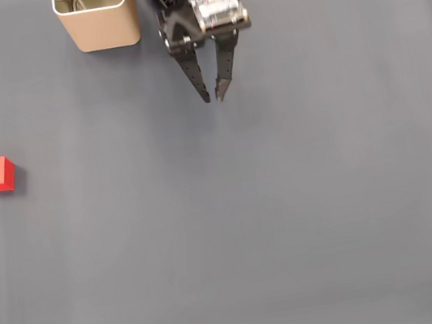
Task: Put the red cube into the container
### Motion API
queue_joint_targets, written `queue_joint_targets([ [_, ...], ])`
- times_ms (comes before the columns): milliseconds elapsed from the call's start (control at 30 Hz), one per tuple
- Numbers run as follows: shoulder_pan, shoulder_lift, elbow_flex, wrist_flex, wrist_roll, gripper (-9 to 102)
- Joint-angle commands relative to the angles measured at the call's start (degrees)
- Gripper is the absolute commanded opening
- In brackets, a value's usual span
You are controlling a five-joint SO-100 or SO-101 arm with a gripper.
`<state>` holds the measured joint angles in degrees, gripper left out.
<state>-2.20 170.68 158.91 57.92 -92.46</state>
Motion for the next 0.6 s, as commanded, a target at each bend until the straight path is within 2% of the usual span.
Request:
queue_joint_targets([
  [0, 1.9, -7.6, -12.1, 2.3, -2.8, 0],
  [233, 10.4, -22.7, -26.9, 8.3, -11.6, 0],
  [567, 25.1, -39.7, -38.7, 8.3, -22.4, 0],
])
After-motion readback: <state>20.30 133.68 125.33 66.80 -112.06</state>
